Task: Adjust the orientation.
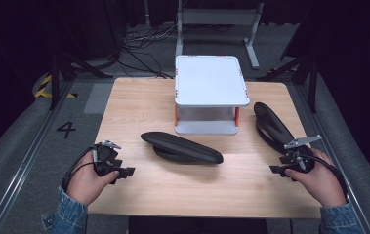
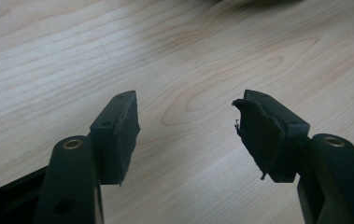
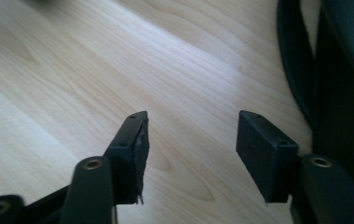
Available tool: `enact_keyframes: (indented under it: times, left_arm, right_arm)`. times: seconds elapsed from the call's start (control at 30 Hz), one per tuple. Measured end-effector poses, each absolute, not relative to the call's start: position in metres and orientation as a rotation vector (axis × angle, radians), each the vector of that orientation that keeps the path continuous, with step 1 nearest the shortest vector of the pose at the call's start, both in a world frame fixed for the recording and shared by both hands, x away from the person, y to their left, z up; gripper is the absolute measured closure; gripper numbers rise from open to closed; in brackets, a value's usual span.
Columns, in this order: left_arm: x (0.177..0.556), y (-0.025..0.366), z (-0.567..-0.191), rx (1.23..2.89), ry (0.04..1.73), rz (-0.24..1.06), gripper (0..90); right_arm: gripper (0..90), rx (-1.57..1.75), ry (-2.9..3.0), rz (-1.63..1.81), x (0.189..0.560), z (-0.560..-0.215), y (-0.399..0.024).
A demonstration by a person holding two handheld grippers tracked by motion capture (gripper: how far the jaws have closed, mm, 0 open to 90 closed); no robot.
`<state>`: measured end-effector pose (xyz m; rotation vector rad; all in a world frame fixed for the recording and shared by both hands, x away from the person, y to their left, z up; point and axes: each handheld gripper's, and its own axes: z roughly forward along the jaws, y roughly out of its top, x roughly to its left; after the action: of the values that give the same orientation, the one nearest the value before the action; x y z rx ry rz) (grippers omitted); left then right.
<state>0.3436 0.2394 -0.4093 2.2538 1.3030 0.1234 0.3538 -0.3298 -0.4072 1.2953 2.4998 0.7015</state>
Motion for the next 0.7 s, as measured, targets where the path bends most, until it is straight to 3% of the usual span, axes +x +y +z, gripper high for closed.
enact_keyframes:
  times: [0.13,0.47,0.7]
  left_arm:
    - [0.343,0.242,-0.408,2.248,1.306,0.162,36.7]
    - [0.336,0.248,-0.409,2.076,1.338,0.113,31.9]
    - [0.33,0.253,-0.408,2.101,1.33,0.121,31.5]
  right_arm:
    - [43.7,1.261,2.488,0.716,0.356,-0.407,-0.327]
    - [38.9,1.218,2.505,0.78,0.36,-0.408,-0.31]
    - [38.0,1.153,2.535,0.8,0.366,-0.41,-0.293]
